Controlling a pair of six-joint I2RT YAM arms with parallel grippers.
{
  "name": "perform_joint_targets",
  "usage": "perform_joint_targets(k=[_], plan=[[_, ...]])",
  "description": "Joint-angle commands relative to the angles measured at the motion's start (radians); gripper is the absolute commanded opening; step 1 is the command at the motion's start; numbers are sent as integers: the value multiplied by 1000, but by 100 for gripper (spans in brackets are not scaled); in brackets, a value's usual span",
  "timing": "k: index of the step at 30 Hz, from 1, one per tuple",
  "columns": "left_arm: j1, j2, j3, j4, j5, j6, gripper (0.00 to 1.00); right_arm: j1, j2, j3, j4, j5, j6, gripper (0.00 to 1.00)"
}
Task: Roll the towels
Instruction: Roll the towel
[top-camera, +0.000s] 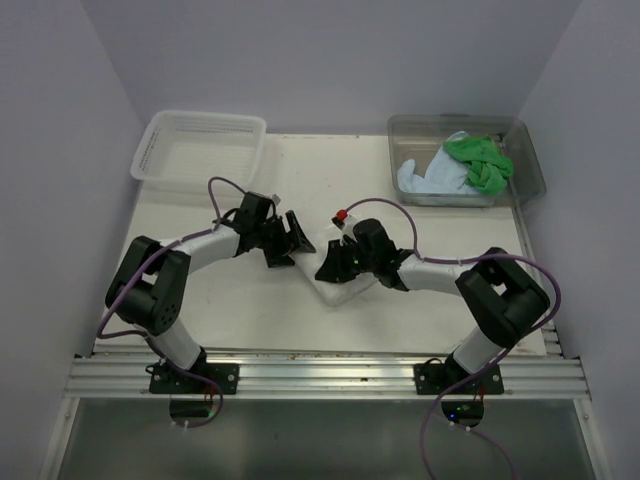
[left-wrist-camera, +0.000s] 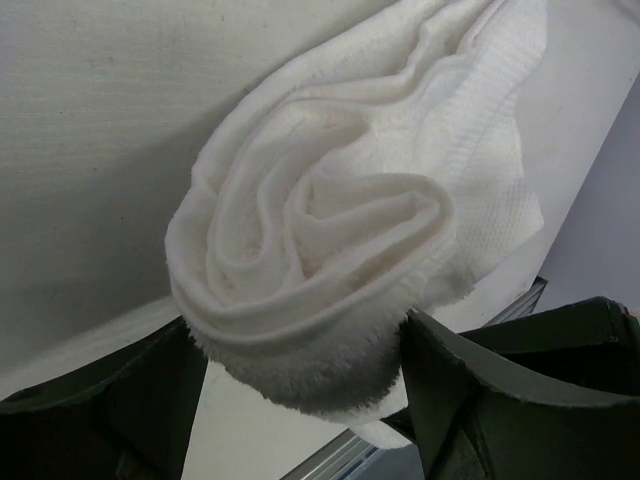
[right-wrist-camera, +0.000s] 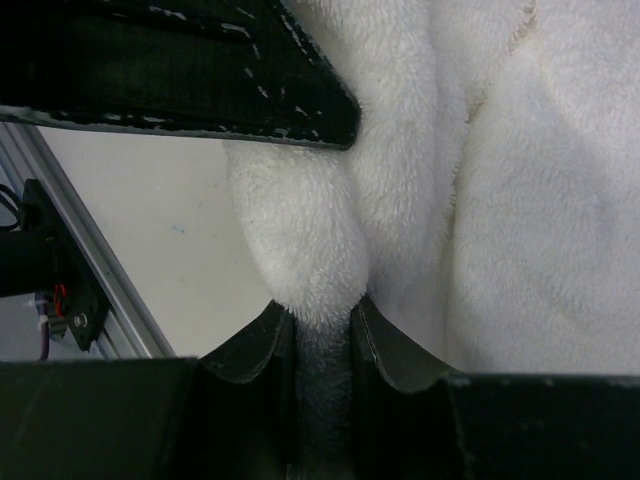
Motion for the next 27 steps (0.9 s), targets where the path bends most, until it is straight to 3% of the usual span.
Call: perform_joint_targets(k=[1,7,10,11,14,15,18,23,27], plan=[[-9,27,-41,150,15,-66,76,7,7,-19,-34,-65,23,0],[-15,69,-43,205,-13,-107,62,7,7,-6,-66,-68,3,0],[-22,73,-15,140,-45,-126,47,7,3,17,-124,-30,-27,0],[-24,73,2,120,-54,-130,40,9,-3,29,-172,-2,-38,13],[-28,81,36,26,-79,-133,30,16,-66,43,-264,109,-69,38],[-30,86,46,-1,-94,-130,29,19,-86,52,-299,142,-77,47],[-33,87,65,-69,-106,-121,28,56,-166,83,-414,327,-139,58],[-33,84,60,-94,-108,-126,28,180,-244,145,-540,590,-216,61],[-36,78,59,-95,-108,-126,28,291,-266,185,-546,746,-294,61]])
